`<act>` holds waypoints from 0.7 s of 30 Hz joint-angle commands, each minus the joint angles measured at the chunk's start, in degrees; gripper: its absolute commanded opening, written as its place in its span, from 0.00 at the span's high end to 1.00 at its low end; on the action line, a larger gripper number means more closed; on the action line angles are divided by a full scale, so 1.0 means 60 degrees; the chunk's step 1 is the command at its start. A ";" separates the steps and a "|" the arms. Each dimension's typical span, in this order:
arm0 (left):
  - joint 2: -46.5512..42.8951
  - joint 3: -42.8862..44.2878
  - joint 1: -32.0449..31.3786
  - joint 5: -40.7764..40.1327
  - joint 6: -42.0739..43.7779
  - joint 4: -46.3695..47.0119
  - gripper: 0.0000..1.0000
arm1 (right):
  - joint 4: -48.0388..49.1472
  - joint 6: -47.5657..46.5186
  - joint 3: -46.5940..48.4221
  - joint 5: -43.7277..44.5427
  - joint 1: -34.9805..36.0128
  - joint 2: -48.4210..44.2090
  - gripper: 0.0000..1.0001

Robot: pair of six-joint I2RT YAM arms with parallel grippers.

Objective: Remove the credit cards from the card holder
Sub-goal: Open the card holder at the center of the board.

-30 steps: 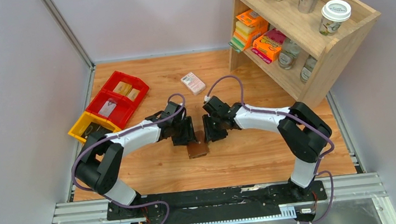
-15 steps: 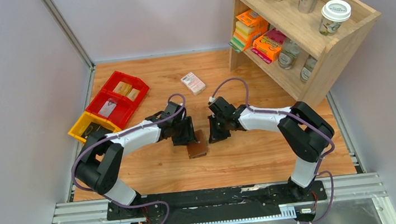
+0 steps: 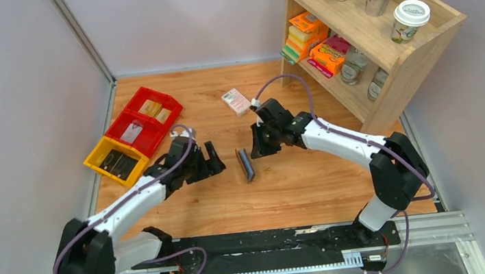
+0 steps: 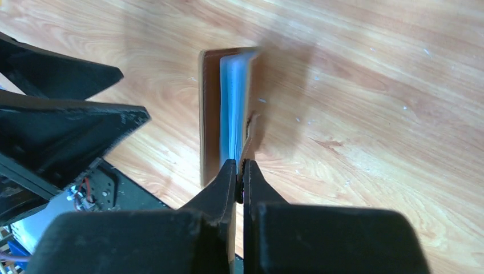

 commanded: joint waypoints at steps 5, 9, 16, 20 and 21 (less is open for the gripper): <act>-0.3147 -0.0363 0.0878 -0.0381 0.0003 -0.0605 0.07 | -0.0672 -0.0114 0.1526 -0.0666 0.0493 -0.0232 1.00; -0.3602 -0.0392 0.0878 -0.0323 0.0179 -0.0884 0.07 | -0.0803 -0.0216 0.1690 -0.0316 0.0348 0.0119 1.00; -0.2843 -0.0319 0.0878 0.0805 0.0281 -0.0461 0.12 | 0.0190 -0.0157 0.0008 -0.0959 -0.0692 0.0164 1.00; -0.2153 -0.0071 0.0864 0.1566 0.0355 -0.0123 0.17 | 0.0938 -0.0216 -0.1282 -0.1150 -0.1088 0.0076 1.00; -0.2007 -0.0026 0.0864 0.1756 0.0355 -0.0036 0.18 | 0.1026 -0.0216 -0.1545 -0.1165 -0.1162 0.0120 1.00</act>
